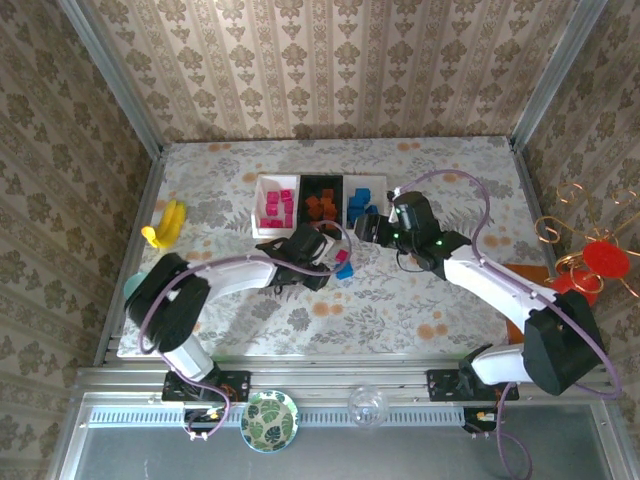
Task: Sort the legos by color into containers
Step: Pick up the lego from the center of the table, then place the lego in the container.
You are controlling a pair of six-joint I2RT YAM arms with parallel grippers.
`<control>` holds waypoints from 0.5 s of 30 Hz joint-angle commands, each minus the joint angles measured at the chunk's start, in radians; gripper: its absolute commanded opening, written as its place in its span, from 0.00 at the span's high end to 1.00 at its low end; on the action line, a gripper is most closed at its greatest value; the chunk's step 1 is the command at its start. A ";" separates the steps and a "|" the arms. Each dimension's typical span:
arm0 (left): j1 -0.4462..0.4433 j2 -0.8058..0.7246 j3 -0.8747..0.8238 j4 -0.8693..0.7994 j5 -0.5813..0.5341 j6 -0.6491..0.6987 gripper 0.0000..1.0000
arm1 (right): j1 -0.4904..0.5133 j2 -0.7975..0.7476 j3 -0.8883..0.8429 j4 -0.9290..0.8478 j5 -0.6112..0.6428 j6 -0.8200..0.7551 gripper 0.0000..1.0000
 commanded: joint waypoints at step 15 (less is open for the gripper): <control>0.062 0.311 0.704 -0.057 0.142 -0.036 0.73 | -0.011 -0.187 -0.213 -0.099 0.090 -0.001 0.29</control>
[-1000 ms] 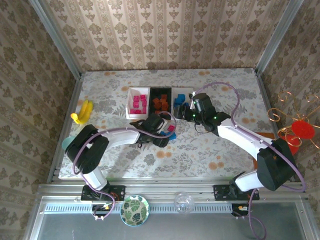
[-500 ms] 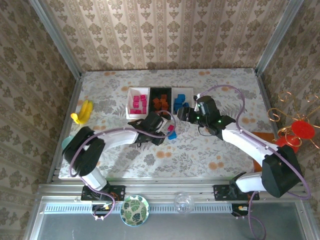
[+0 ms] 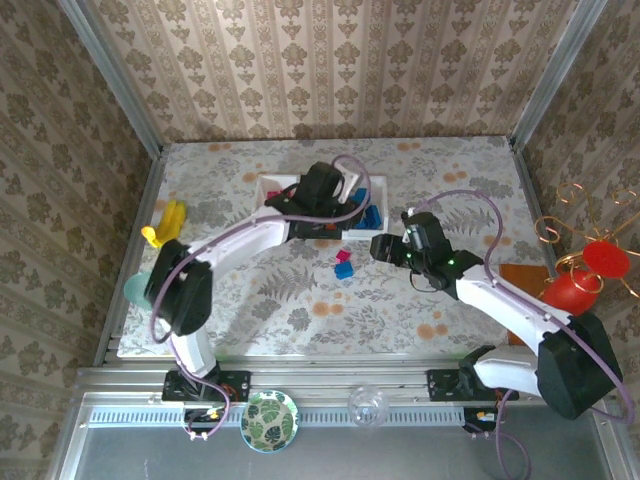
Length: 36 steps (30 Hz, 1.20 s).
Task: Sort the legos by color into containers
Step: Place the lego in the container, then pick up the lego from the center of the table.
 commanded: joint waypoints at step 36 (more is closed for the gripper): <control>0.011 -0.497 -0.494 0.295 -0.146 -0.205 0.00 | 0.264 0.533 0.299 -0.033 0.095 -0.132 0.27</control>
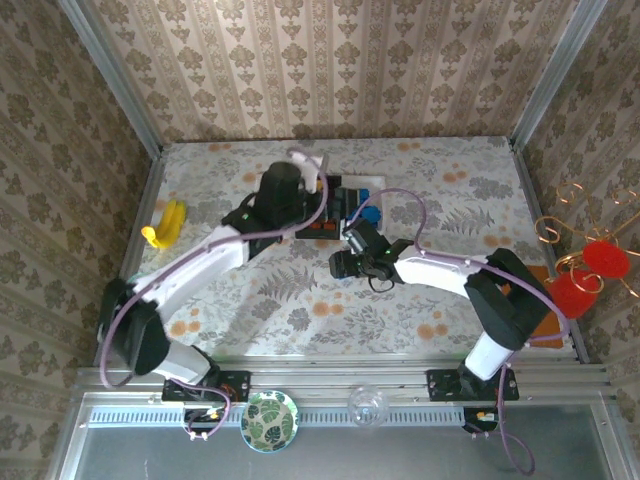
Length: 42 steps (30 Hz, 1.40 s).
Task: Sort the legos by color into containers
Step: Pick up the lego from the center of the table, then place the lego in the container.
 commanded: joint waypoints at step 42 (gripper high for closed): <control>-0.130 -0.602 -0.685 -0.186 -0.452 -0.214 0.00 | -0.262 0.192 0.588 -0.224 -0.056 -0.100 0.27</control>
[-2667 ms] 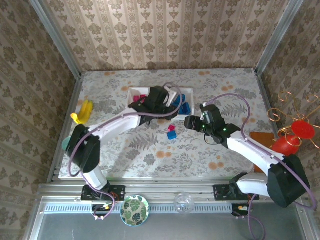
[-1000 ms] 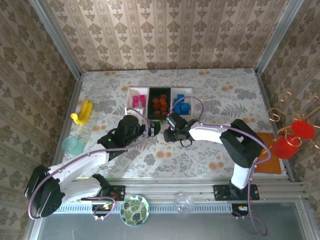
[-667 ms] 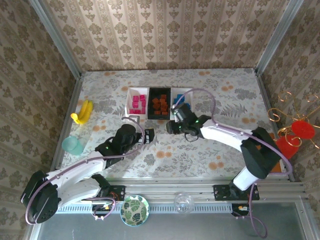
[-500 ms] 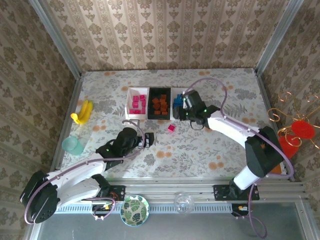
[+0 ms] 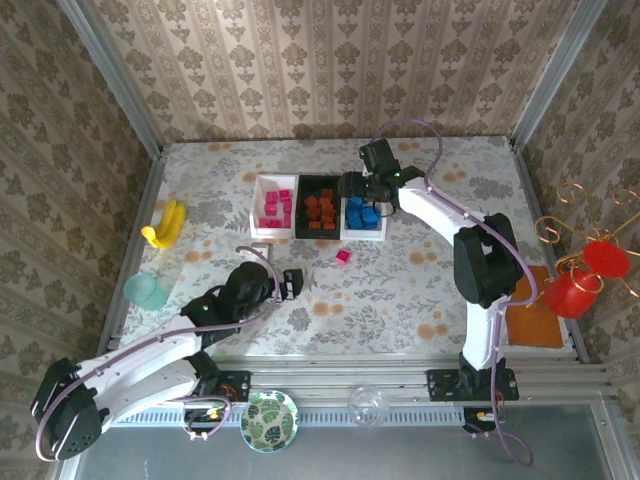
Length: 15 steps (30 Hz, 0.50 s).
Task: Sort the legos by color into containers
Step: Place the lego in the container, then pick up the lego from the center of the table.
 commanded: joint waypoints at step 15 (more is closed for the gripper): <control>-0.004 -0.217 0.073 -0.216 -0.141 0.066 0.00 | 0.262 -0.224 -0.509 0.151 0.115 0.033 0.18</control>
